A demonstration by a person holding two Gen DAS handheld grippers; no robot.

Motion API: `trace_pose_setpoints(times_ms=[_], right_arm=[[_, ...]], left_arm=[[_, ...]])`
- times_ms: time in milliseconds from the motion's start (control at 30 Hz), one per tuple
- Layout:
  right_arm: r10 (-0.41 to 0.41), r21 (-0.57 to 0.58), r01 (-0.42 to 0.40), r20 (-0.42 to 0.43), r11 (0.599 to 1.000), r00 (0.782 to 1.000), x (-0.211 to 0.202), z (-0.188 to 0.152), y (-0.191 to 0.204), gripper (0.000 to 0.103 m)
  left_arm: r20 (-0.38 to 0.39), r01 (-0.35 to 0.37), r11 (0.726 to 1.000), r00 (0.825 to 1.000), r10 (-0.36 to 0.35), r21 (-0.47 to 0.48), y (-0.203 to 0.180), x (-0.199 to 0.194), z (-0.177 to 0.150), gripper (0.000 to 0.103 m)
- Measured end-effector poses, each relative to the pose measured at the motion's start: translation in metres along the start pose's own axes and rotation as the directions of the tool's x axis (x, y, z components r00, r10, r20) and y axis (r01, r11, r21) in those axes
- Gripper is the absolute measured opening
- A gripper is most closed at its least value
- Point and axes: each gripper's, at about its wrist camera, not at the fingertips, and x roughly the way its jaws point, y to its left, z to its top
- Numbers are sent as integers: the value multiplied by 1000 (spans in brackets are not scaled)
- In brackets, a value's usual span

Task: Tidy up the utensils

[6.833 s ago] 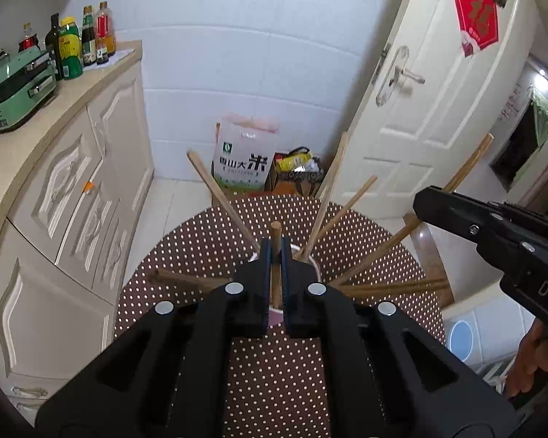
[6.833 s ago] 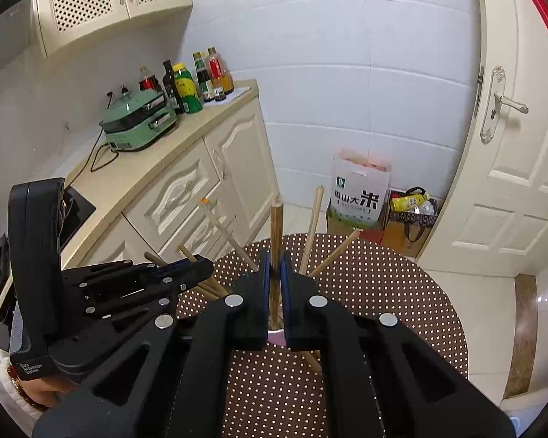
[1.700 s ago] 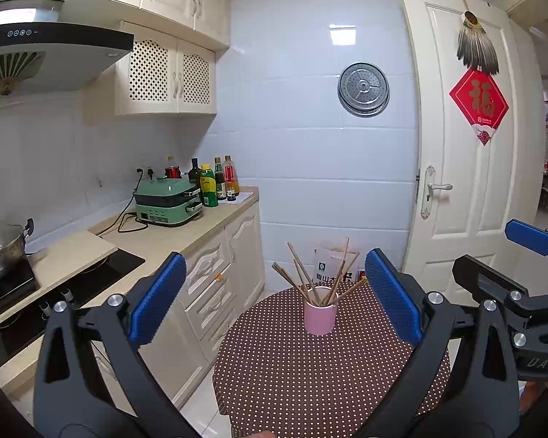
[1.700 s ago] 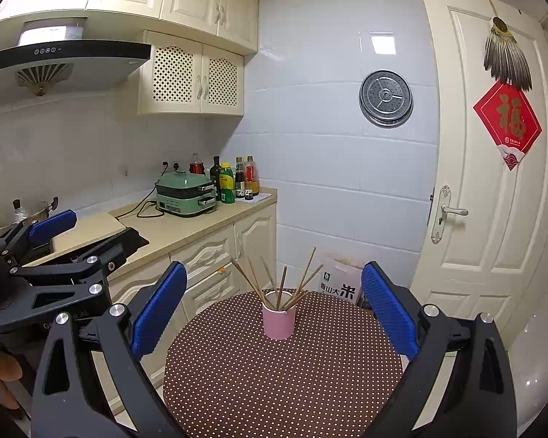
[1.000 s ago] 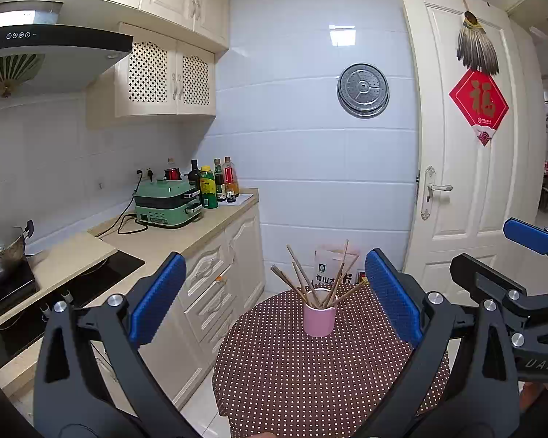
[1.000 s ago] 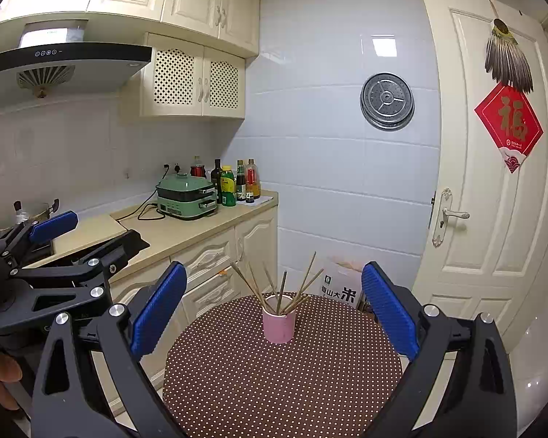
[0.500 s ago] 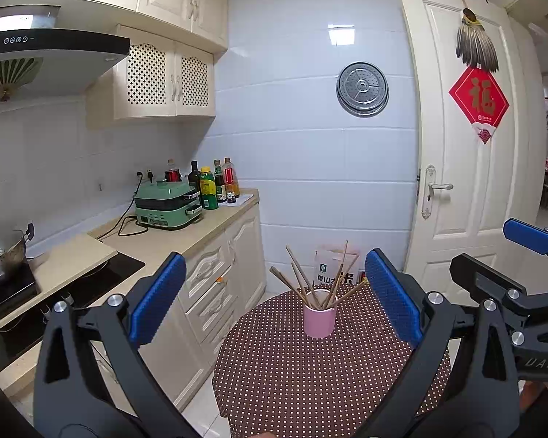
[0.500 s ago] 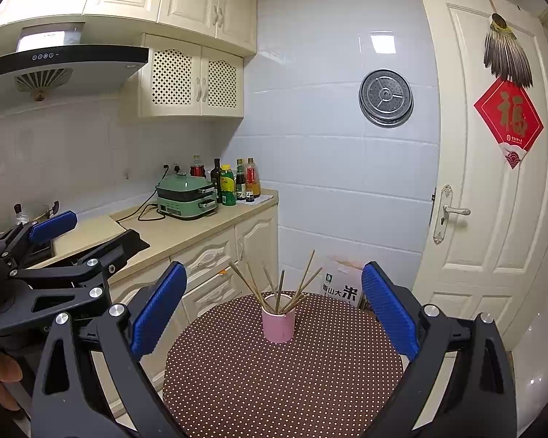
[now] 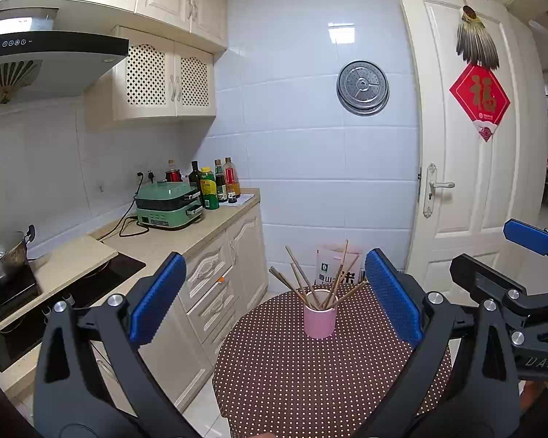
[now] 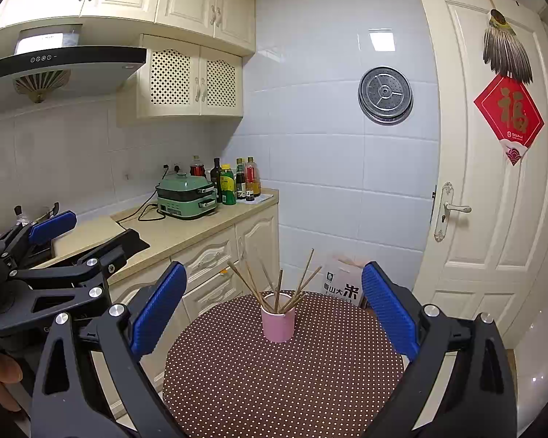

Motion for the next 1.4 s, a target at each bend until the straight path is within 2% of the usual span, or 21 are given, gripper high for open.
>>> trace_pose_setpoints(times_ms=[1400], right_arm=[[7, 4, -7, -7, 1000, 1000, 5, 0, 2, 95]], left_arm=[[3, -7, 1000, 1000, 7, 4, 3, 4, 0, 96]])
